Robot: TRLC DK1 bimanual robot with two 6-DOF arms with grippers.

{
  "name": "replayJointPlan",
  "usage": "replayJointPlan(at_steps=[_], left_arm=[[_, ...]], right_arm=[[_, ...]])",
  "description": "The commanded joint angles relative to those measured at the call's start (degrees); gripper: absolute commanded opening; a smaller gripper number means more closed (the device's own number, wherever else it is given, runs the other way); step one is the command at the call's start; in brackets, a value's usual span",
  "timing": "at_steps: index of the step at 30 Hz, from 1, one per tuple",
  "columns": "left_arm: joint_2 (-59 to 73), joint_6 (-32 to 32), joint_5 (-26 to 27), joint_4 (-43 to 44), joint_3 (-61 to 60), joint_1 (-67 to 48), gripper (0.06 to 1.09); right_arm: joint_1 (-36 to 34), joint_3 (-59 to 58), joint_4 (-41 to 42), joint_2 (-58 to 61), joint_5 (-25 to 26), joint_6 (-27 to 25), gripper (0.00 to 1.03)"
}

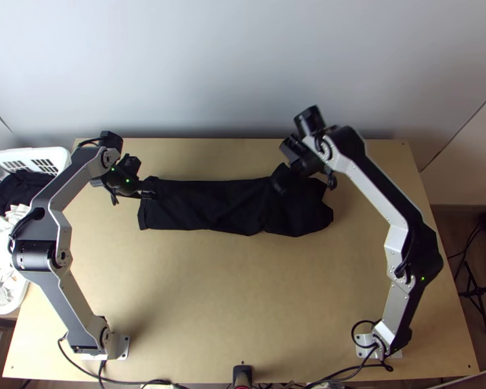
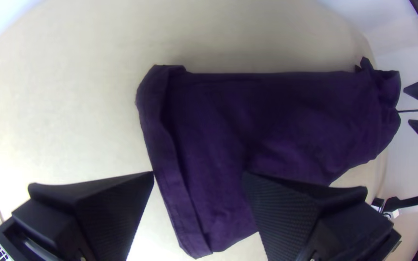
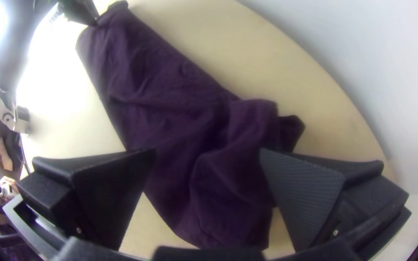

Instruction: Fold the t-shirt

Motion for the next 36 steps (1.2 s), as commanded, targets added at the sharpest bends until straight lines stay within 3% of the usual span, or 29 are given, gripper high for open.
replayJointPlan(at_steps=[1, 17, 25, 27, 30, 36], left_arm=[[1.5, -1.2, -2.1, 2.0, -0.3, -0.3, 0.95], [7.6, -2.0, -4.5, 2.3, 4.2, -4.1, 0.94], [10.5, -2.7, -2.8, -1.1, 6.4, -4.9, 0.65], [10.5, -2.6, -1.7, -1.7, 6.6, -4.8, 0.48], [9.1, -2.7, -0.7, -1.7, 7.1, -4.7, 0.11], [3.1, -4.0, 7.0, -3.9, 9.9, -5.2, 0.09]], right_arm=[[2.3, -9.7, 4.0, -0.5, -0.1, -0.1, 1.00], [-0.9, -15.8, 8.9, 0.8, -0.1, -0.3, 1.00], [-1.8, -15.5, 9.0, 1.2, -0.1, -0.6, 1.00], [-1.9, -15.7, 9.1, 1.2, -0.1, -0.6, 1.00], [-2.0, -15.8, 9.3, 1.5, -0.1, -0.6, 1.00], [-2.3, -16.9, 10.4, 3.1, -0.1, -0.6, 1.00]])
